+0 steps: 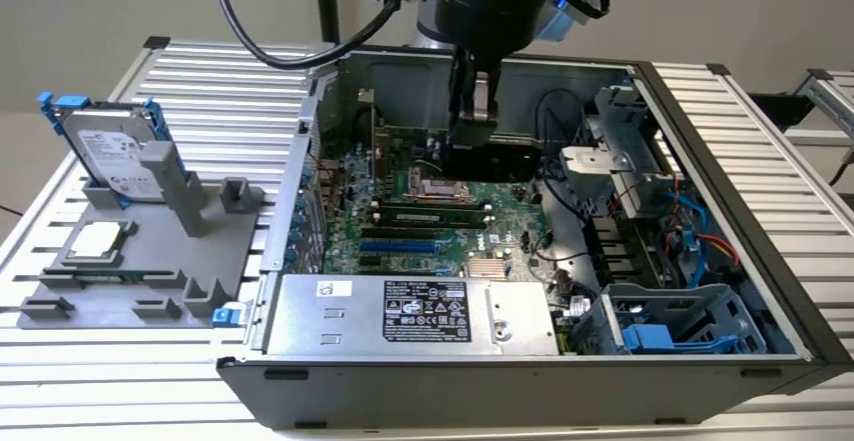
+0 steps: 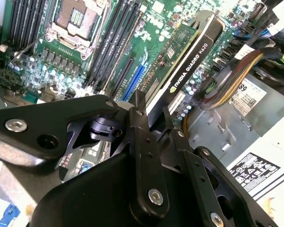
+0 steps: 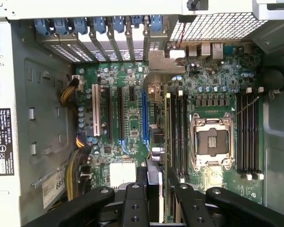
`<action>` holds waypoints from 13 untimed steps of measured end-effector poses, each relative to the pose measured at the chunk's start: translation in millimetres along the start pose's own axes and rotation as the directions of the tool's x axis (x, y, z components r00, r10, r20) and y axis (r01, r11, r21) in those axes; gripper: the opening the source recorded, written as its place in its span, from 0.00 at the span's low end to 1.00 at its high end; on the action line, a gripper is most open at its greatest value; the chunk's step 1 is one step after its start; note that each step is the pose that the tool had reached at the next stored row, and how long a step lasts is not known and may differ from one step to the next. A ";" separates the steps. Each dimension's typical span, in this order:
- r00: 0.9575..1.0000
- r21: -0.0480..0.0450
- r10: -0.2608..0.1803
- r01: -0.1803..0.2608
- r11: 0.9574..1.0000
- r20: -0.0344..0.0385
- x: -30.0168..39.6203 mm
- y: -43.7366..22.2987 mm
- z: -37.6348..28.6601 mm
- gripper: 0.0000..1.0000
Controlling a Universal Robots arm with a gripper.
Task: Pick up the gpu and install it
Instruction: 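Insert the gpu into the slot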
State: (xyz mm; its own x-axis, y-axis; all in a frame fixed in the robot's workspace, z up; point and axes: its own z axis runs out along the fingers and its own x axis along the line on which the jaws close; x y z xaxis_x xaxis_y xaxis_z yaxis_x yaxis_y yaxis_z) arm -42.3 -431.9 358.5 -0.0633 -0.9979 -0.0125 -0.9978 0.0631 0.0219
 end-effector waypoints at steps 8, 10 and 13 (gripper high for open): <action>1.000 0.000 0.002 -0.002 1.000 0.000 -9.6 0.5 3.0 0.00; 1.000 0.000 0.002 -0.002 1.000 0.000 -10.9 0.5 3.9 0.00; 1.000 0.000 0.002 -0.002 1.000 0.000 -11.1 0.5 5.7 0.00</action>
State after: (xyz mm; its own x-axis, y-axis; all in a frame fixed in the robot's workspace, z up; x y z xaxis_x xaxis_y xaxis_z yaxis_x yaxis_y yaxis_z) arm -42.2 -420.8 353.0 -0.0651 -0.9978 -0.0126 -0.9977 0.0648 0.0219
